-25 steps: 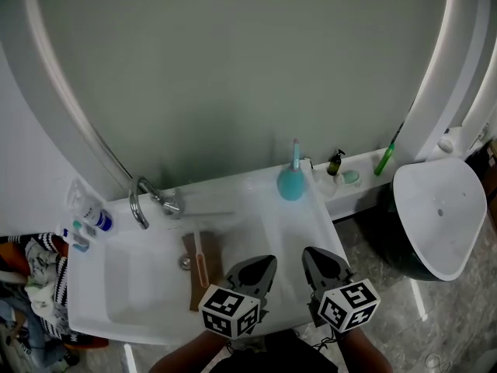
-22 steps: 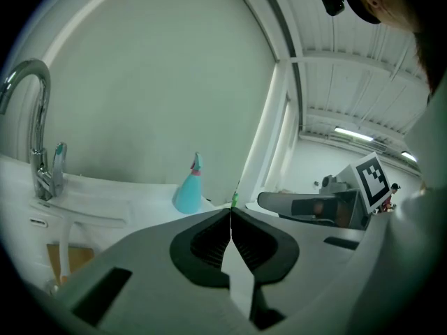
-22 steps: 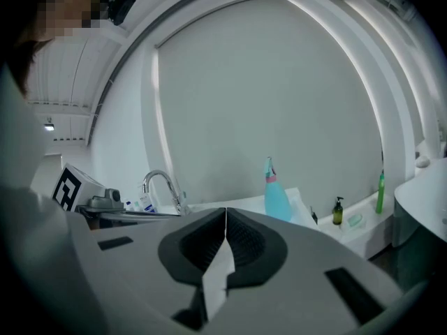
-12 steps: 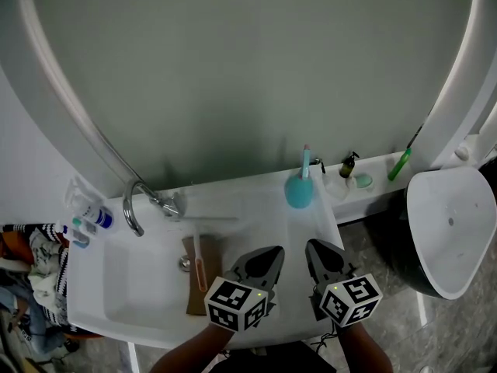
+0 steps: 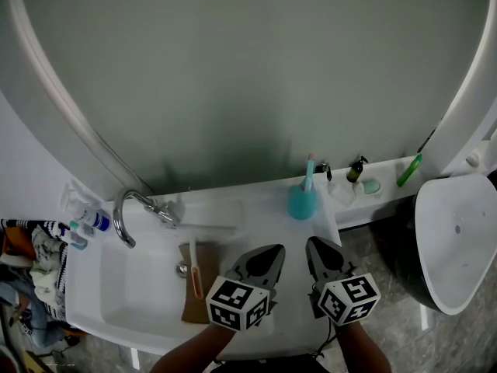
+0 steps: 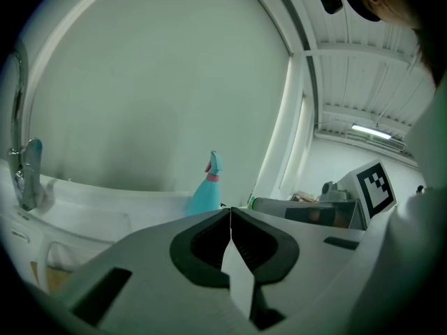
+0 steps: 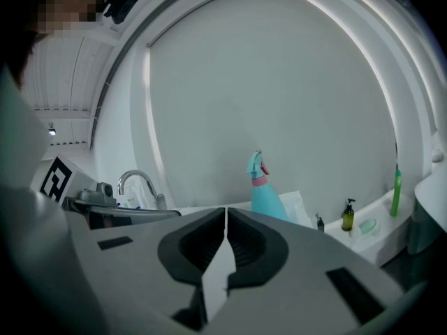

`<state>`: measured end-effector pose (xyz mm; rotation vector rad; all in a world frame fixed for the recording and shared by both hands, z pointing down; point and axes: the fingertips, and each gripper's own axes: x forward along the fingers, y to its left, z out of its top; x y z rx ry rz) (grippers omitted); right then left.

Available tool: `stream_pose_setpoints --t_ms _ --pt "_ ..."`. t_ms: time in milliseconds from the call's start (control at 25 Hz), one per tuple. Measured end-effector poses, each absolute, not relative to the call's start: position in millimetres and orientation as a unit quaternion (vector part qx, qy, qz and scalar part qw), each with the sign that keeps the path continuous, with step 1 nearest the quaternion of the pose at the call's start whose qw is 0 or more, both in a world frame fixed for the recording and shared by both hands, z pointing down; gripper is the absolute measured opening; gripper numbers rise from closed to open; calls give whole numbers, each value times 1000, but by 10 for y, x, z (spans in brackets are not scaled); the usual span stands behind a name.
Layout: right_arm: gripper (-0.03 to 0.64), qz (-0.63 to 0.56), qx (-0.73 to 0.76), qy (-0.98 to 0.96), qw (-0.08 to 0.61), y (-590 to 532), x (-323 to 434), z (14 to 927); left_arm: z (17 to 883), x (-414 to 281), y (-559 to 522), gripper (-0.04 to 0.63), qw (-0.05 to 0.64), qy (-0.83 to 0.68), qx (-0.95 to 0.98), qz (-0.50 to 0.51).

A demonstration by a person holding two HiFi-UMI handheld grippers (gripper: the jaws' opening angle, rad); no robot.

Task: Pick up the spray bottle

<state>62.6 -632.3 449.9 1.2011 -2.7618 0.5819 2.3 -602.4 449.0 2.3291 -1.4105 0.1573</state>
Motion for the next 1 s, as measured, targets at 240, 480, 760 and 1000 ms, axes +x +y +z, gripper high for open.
stream_pose_setpoints --t_ms 240,480,760,1000 --pt "9 178 405 -896 44 -6638 661 4579 4577 -37 -6316 6 207 -520 827 57" --pt "9 163 415 -893 52 -6929 604 4668 4677 -70 -6557 6 217 -532 817 48" --pt "138 143 426 -892 53 -7255 565 4699 4762 -123 -6756 6 216 -540 811 54" --pt "200 113 434 -892 49 -7480 511 4679 4784 -157 -6900 6 218 -546 807 48"
